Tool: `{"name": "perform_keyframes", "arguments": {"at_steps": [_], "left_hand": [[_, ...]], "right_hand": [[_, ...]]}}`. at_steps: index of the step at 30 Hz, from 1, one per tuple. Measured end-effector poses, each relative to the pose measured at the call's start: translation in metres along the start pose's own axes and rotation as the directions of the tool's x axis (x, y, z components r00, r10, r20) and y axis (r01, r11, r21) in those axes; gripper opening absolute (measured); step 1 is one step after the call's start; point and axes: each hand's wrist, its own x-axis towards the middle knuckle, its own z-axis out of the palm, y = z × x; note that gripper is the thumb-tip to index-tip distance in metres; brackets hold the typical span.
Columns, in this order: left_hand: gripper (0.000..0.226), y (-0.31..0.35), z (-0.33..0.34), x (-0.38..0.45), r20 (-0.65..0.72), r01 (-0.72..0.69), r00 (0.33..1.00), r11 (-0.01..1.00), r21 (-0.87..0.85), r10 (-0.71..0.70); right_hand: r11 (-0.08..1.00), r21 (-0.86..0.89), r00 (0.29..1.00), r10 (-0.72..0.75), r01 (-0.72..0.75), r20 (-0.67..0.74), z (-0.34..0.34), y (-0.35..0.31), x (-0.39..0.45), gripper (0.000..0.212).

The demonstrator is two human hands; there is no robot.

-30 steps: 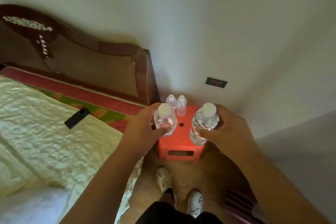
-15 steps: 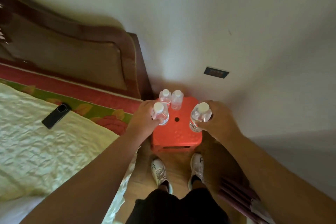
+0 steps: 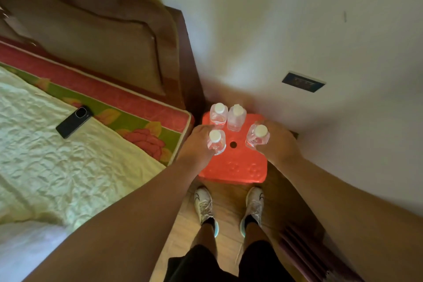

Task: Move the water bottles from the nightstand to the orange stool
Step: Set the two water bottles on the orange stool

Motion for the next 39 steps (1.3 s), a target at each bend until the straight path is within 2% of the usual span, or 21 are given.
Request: {"name": "perform_keyframes", "arguments": {"at_steps": [13,20,25,30,34,39], "left_hand": [[0.066,-0.001,0.036,0.029,0.018,0.054,0.998,0.998,-0.009,-0.054],[0.067,-0.005,0.042,0.035,0.016,0.13,0.991,0.99,-0.052,-0.13],[0.067,-0.009,0.048,0.036,0.032,0.169,0.986,0.981,-0.091,-0.167],[0.071,-0.006,0.053,0.034,0.041,0.172,0.985,0.98,-0.103,-0.169],[0.076,0.001,0.051,0.026,0.046,0.227,0.974,0.965,-0.13,-0.223],[0.074,0.008,0.04,0.013,0.049,0.207,0.978,0.965,-0.159,-0.202]], "right_hand": [[0.999,0.04,1.0,0.003,-0.002,-0.018,0.025,0.02,0.056,0.022],[1.0,0.004,1.0,0.001,-0.001,0.016,0.037,0.03,0.068,0.037],[1.0,0.009,1.0,-0.013,0.013,0.027,0.038,0.039,0.071,0.037],[0.998,0.042,0.997,0.037,-0.04,0.066,0.037,0.034,0.066,0.046],[0.996,-0.057,0.991,0.079,-0.073,0.111,0.028,0.029,0.07,0.062],[0.975,-0.209,0.979,0.112,-0.075,0.168,0.009,0.002,0.063,0.076]]}}
